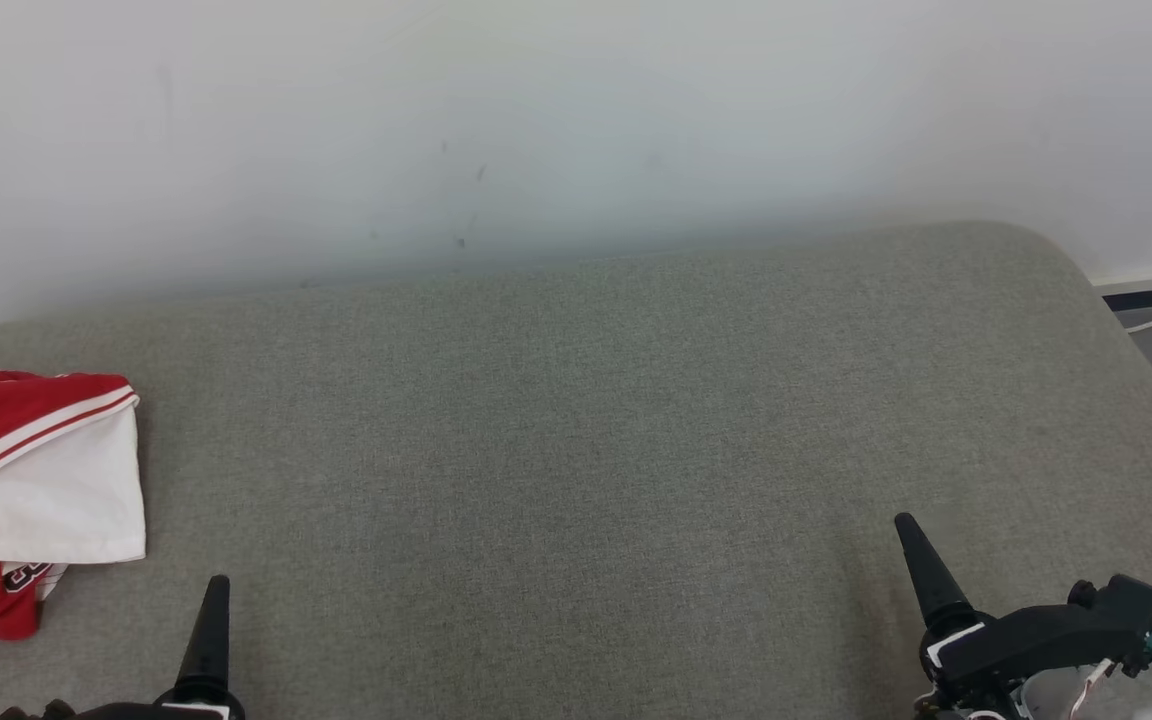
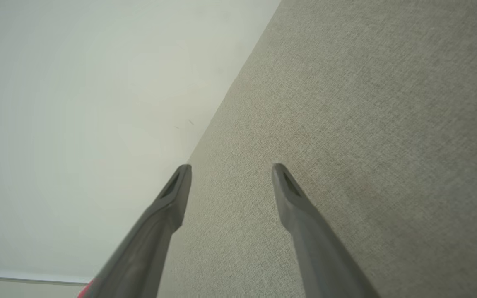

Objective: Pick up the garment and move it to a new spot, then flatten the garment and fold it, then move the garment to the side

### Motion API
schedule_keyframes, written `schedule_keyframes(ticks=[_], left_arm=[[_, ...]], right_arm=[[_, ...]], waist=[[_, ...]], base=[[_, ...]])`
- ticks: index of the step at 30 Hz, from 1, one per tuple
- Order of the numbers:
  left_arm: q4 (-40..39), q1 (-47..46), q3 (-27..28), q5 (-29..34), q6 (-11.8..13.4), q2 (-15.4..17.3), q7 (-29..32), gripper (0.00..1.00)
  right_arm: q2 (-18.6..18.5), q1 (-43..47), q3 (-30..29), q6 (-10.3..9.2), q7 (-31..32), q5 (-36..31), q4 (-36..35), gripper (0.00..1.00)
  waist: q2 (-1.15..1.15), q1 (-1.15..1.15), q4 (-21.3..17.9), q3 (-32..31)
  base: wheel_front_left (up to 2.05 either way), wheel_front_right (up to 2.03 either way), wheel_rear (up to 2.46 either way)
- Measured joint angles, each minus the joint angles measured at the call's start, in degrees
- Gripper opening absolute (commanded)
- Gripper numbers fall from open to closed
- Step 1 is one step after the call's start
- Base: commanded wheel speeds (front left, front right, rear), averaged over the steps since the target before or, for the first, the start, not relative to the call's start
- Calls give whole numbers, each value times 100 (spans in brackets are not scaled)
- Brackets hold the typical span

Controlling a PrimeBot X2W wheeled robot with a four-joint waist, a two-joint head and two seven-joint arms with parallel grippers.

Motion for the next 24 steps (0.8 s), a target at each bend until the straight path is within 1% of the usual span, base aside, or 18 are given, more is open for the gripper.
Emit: schedule_keyframes(ticks=[5,9,24], left_arm=[[7,1,19,425,88,-2,-103,100],[1,2,31,786,141,12,-189,100],[-188,10,15,2252,350,3,-245,100]], right_arm=[[-44,-28,159,-70,-7,-398,-2,100],[-69,-47,179,-124,-48,-756,12,100],[-127,-103,434,-328,-46,-2160,-31,100]], waist=[[0,0,1,-11],[0,0,0,-22],[0,0,5,-62]], base=[[0,0,0],[0,0,0],[0,0,0]])
